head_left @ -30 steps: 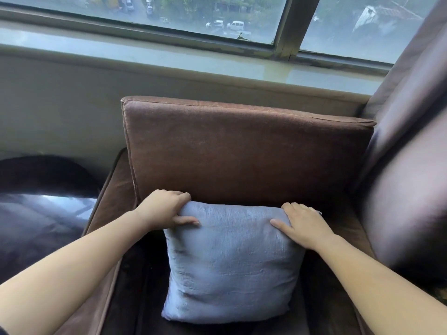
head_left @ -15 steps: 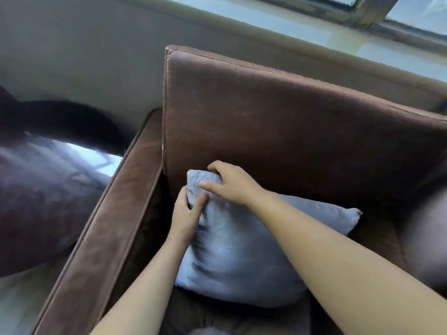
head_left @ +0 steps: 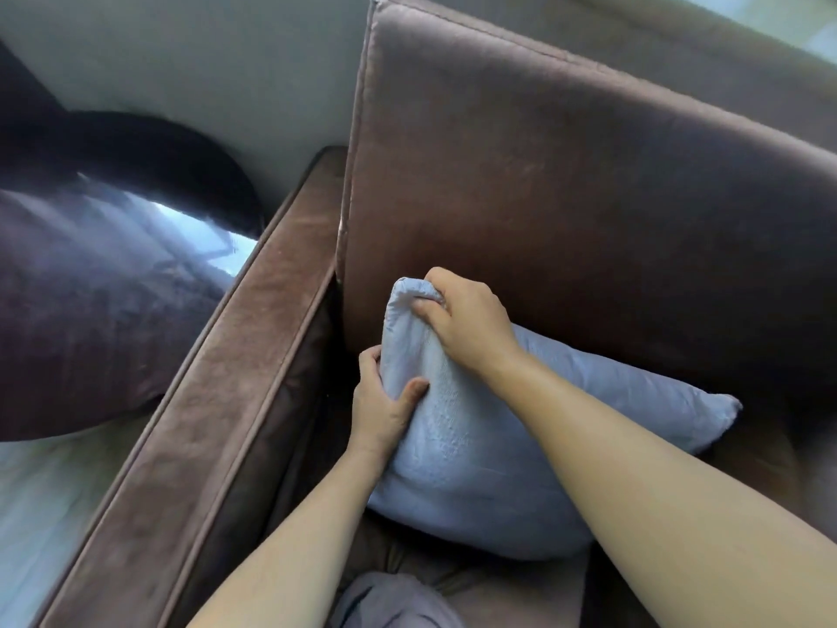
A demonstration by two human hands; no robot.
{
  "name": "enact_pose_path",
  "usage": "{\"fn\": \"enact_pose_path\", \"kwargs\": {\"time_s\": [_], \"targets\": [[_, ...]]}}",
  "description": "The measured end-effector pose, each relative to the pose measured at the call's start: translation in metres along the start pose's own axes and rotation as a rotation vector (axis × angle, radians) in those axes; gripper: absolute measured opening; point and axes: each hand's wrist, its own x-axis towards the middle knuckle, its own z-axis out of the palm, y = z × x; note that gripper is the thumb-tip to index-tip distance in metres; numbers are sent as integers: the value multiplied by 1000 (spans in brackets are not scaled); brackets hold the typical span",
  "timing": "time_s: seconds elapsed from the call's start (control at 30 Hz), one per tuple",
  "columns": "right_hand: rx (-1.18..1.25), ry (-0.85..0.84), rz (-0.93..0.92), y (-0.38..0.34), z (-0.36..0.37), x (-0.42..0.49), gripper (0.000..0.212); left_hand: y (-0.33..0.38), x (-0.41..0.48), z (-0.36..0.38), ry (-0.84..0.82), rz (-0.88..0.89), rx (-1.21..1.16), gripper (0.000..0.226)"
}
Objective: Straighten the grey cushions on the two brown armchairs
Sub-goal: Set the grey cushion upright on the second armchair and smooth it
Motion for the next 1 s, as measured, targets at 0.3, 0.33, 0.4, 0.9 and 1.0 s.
{"fn": "enact_pose_path", "kwargs": {"time_s": [0.3,0.33,0.4,0.9,1.0], "targets": [[92,61,-20,7,7,3,25,-65,-22,-18,-206,-173,180,80],[105,67,-17,8,7,3,25,-71,-23,-22,-236,-196,185,82],[120,77,-10,10,9,3,26,-83,-26,-29,-280,-224,212,92],[115,81,-8,9,9,9,24,-127,-40,-44,-387,-328,279,77],[116,72,-4,10,7,9,24,-137,-42,-48,-402,-346,315,75]]}}
